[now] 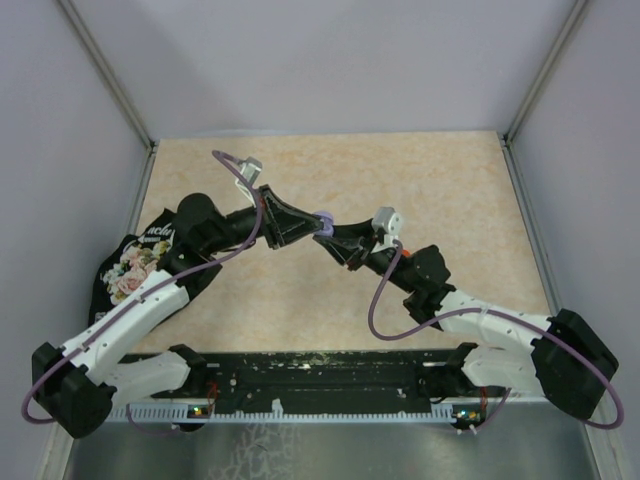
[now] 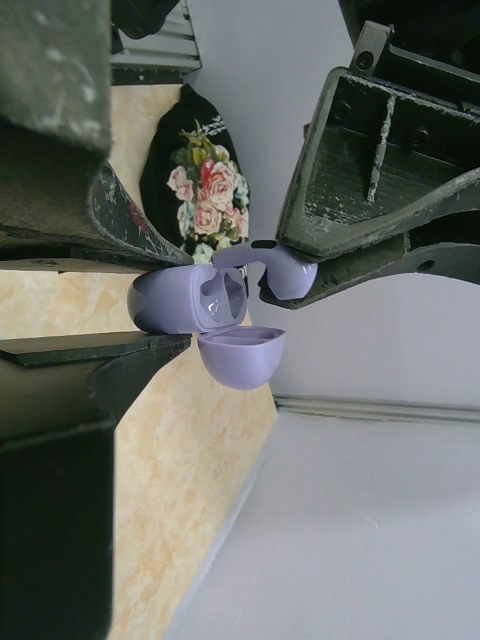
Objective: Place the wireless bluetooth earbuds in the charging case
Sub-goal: Place the earbud in the charging case.
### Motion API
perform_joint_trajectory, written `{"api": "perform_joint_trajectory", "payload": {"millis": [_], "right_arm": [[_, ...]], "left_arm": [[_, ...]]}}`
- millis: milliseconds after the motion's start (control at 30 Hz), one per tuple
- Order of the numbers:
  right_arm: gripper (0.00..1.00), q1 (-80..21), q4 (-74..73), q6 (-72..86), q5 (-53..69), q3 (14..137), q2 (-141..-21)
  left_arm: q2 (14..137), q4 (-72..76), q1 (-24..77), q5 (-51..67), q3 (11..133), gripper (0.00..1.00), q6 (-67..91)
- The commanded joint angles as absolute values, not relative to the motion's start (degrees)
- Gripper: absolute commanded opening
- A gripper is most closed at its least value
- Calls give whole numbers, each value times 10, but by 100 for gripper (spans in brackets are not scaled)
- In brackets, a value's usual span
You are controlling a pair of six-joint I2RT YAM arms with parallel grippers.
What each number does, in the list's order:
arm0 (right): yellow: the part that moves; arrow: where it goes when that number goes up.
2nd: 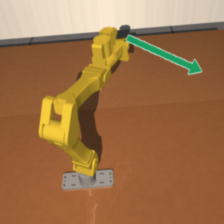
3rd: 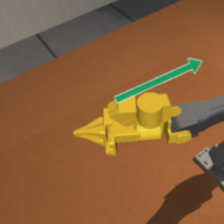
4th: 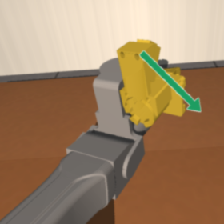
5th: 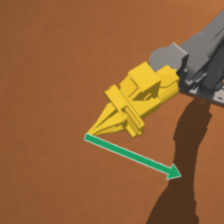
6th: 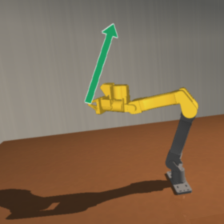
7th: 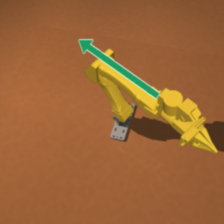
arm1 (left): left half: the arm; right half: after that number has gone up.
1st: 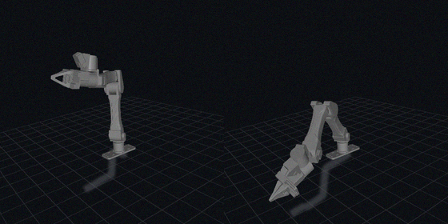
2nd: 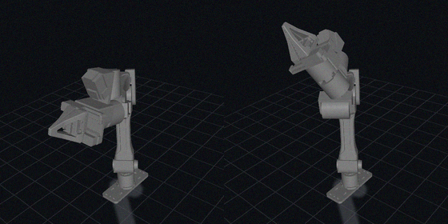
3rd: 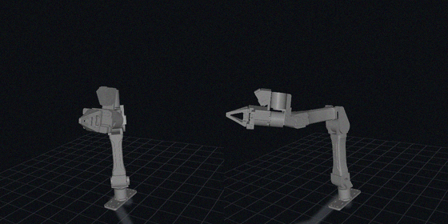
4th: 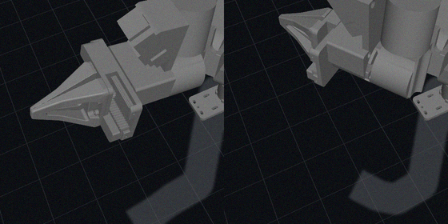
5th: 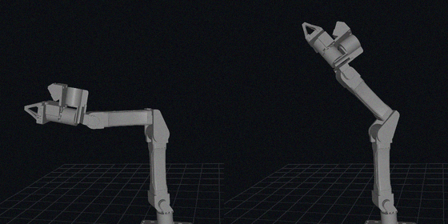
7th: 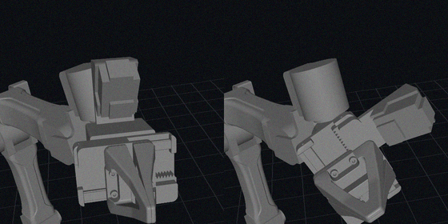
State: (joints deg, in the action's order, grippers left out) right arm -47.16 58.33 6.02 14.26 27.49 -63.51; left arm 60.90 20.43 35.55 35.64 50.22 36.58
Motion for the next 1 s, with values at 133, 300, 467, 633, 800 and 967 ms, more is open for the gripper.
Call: {"api": "perform_joint_trajectory", "payload": {"millis": [133,300,467,633,800,967], "right_arm": [[0,-477,644,55,152,300,-617],[0,-477,646,52,156,298,-619],[0,-477,649,53,163,298,-623],[0,-477,653,53,165,299,-625],[0,-477,650,53,162,298,-616],[0,-477,651,54,160,296,-611]], "left_arm": [[613,211,359,354,502,13,377],[617,225,360,348,506,13,389],[616,246,360,344,508,13,403],[618,246,361,342,511,13,402],[616,236,361,342,504,13,399],[615,217,367,337,501,13,387]]}}
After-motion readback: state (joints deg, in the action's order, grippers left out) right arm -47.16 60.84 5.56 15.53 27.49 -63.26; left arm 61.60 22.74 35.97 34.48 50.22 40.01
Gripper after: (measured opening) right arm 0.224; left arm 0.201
